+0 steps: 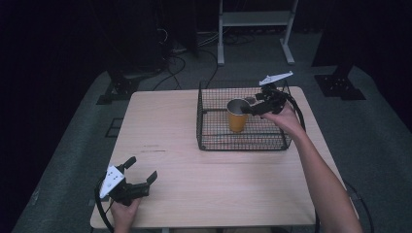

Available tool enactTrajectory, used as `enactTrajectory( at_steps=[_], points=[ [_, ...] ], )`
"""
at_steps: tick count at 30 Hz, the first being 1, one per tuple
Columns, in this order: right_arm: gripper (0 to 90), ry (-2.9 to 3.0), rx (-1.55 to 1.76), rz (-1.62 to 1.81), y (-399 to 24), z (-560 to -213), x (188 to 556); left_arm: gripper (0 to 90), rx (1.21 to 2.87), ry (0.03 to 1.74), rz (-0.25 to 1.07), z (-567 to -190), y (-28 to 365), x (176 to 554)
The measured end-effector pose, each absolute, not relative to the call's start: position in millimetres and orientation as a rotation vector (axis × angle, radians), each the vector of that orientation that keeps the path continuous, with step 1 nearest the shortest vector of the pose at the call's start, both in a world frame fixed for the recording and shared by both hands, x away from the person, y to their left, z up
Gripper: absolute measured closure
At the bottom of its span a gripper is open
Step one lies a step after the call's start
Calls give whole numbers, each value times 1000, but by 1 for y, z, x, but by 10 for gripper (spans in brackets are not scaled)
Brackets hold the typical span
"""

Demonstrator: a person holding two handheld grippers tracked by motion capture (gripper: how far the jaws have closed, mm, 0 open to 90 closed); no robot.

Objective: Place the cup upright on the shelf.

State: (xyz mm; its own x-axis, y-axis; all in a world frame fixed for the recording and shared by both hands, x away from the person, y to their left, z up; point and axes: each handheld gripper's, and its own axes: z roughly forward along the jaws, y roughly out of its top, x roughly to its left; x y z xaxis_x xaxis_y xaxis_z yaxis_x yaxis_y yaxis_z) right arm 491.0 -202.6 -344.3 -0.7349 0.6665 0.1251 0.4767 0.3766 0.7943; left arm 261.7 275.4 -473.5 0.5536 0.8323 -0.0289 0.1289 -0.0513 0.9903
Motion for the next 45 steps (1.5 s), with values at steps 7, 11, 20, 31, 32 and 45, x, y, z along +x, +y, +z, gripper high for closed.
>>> enactTrajectory(
  at_steps=[7,11,20,31,32,45],
  points=[
    [21,2426,1045,1310,-217,-350,478,22,1540,852,703,-474,275,262],
    [21,2424,1051,1318,-222,-352,473,22,1542,853,703,-474,275,262],
    [43,2424,1018,1339,-227,-344,453,22,1539,854,705,-474,275,261],
    [43,2445,993,1354,-234,-349,433,22,1541,855,706,-474,275,261],
    [43,2445,993,1354,-234,-349,433,22,1541,855,706,-474,275,261],
    [44,2460,958,1368,-243,-355,406,22,1540,856,706,-474,275,261]
  ],
)
